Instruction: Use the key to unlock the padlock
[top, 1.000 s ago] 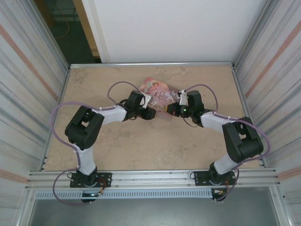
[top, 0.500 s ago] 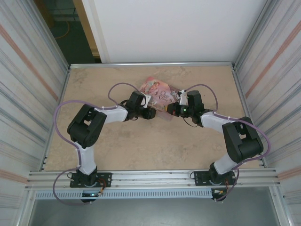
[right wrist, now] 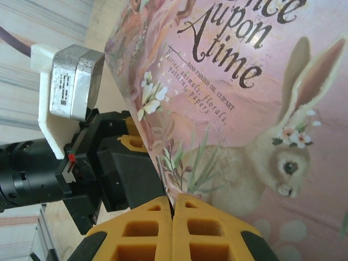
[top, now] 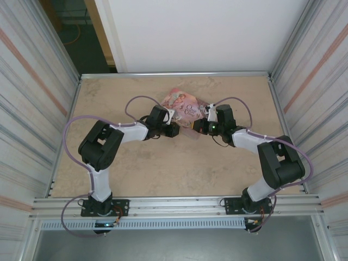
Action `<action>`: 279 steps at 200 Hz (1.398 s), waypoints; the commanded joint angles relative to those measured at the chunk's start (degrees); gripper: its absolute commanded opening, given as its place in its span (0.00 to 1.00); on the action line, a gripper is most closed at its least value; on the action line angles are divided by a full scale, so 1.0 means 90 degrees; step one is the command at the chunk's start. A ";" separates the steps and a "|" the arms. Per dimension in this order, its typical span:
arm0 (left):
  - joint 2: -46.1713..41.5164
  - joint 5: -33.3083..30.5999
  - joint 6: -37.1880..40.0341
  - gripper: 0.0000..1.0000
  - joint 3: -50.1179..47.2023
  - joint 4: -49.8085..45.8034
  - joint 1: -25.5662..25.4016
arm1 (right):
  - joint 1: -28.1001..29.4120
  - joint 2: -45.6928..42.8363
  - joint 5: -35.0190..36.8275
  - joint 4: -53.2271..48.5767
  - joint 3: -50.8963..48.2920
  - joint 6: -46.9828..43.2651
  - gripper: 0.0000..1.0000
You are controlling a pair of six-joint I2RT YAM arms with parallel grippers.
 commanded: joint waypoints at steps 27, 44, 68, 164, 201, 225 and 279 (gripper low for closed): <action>-0.0466 0.0216 -0.0092 0.19 -0.0133 0.0185 -0.0013 | 0.0042 -0.0719 0.0171 -0.0539 0.0001 -0.0306 0.00; -0.0670 0.0445 -0.0230 0.15 -0.0148 -0.0022 -0.0012 | 0.0055 -0.1042 0.0313 -0.0685 -0.0098 -0.0510 0.00; -0.0956 0.0789 -0.0527 0.11 -0.0163 -0.0355 -0.0019 | 0.0132 -0.1600 0.0720 -0.1011 -0.0303 -0.0860 0.00; -0.1735 0.2273 -0.1730 0.00 0.0177 -0.1651 -0.0024 | 0.1684 -0.3231 0.2127 -0.1588 -0.1121 -0.2309 0.00; -0.1814 0.2633 -0.2098 0.00 0.0336 -0.1886 -0.0024 | 0.2434 -0.3292 0.3032 -0.1472 -0.1392 -0.2755 0.00; -0.1804 0.2753 -0.2260 0.00 0.0383 -0.1964 -0.0023 | 0.2717 -0.3128 0.3420 -0.1299 -0.1527 -0.2786 0.00; -0.1833 0.2788 -0.2322 0.00 0.0379 -0.2091 -0.0023 | 0.3056 -0.2677 0.4126 -0.0744 -0.1680 -0.3058 0.00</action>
